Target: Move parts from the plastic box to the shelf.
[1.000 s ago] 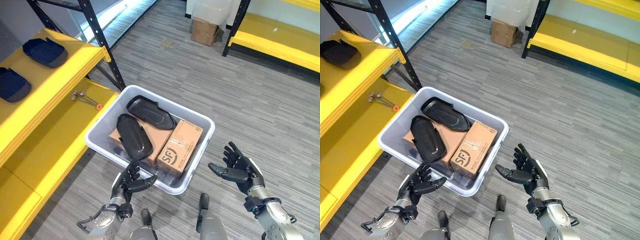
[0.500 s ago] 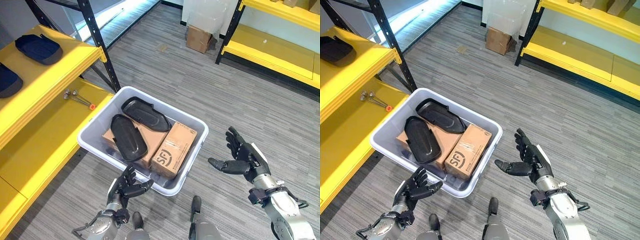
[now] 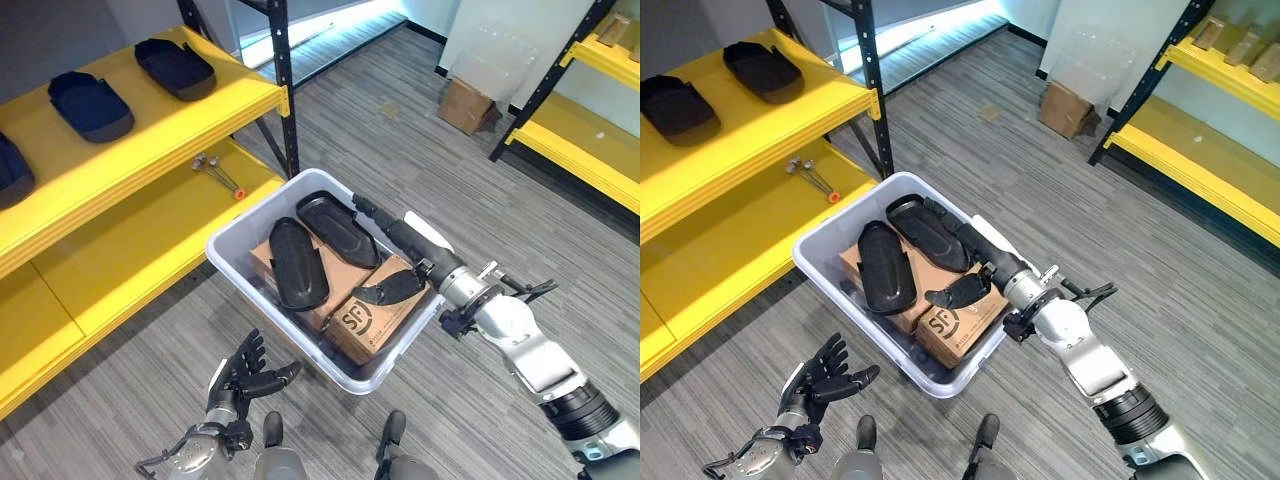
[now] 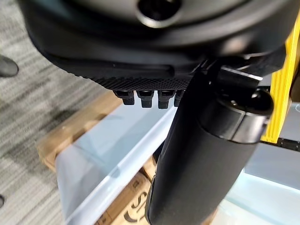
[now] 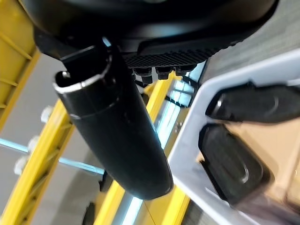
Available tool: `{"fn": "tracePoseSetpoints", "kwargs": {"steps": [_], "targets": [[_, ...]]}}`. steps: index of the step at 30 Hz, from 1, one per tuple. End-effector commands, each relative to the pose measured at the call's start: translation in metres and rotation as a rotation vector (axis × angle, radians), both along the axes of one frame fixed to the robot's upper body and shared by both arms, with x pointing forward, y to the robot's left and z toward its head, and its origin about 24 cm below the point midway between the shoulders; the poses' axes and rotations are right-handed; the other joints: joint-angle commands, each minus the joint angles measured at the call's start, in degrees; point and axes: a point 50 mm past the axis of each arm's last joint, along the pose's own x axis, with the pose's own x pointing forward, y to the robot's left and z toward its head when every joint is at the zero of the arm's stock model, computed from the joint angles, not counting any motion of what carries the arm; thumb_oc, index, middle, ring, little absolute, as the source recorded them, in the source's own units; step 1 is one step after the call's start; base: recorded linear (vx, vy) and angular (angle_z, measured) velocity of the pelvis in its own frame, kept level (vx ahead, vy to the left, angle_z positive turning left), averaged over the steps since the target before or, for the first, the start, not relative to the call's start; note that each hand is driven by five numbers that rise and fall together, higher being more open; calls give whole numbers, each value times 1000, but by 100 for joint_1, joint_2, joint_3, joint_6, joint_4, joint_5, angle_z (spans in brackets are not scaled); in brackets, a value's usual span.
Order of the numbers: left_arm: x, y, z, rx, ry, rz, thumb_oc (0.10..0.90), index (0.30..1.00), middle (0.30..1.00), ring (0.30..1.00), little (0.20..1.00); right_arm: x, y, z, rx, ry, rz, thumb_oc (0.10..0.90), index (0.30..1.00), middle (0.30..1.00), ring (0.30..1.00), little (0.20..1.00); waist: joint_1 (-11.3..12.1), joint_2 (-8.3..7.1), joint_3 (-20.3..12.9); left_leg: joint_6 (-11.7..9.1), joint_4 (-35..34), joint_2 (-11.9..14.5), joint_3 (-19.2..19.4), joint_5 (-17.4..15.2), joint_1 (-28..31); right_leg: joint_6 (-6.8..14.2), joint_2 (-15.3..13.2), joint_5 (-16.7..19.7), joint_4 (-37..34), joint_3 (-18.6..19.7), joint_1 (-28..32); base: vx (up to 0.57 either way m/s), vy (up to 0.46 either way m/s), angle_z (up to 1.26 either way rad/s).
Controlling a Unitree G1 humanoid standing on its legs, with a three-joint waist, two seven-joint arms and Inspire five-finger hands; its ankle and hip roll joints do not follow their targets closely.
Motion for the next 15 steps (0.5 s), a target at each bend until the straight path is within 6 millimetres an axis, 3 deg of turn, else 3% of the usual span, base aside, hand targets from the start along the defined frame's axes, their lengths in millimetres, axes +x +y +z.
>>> {"fn": "tracePoseSetpoints", "kwargs": {"steps": [1,5,6,15], "targets": [[25,16,45,53,-232,6,900,1000,1000,1000,1000,8,14,52,6,-252,46,900,1000,1000,1000,1000,94,-138,281,8,196,346,-373,26,-376,176,-427,-1086,899,-58,492,-44,-22,29],[27,18,48,66,-239,5,900,1000,1000,1000,1000,13,25,52,0,-255,60,900,1000,1000,1000,1000,224,-78,394,22,320,325,-580,29,-535,151,-461,-1195,1100,-189,480,-39,-23,35],[28,20,49,74,-241,10,900,1000,1000,1000,1000,15,30,50,-7,-246,65,900,1000,1000,1000,1000,352,-15,465,37,383,289,-744,51,-665,128,-496,-1284,1253,-332,472,-31,-19,34],[29,21,56,93,-259,1,900,1000,1000,1000,1000,21,35,42,-81,-236,56,900,1000,1000,1000,1000,594,82,712,69,487,209,-1079,95,-936,104,-555,-1433,1569,-584,382,-30,-7,27]]}}
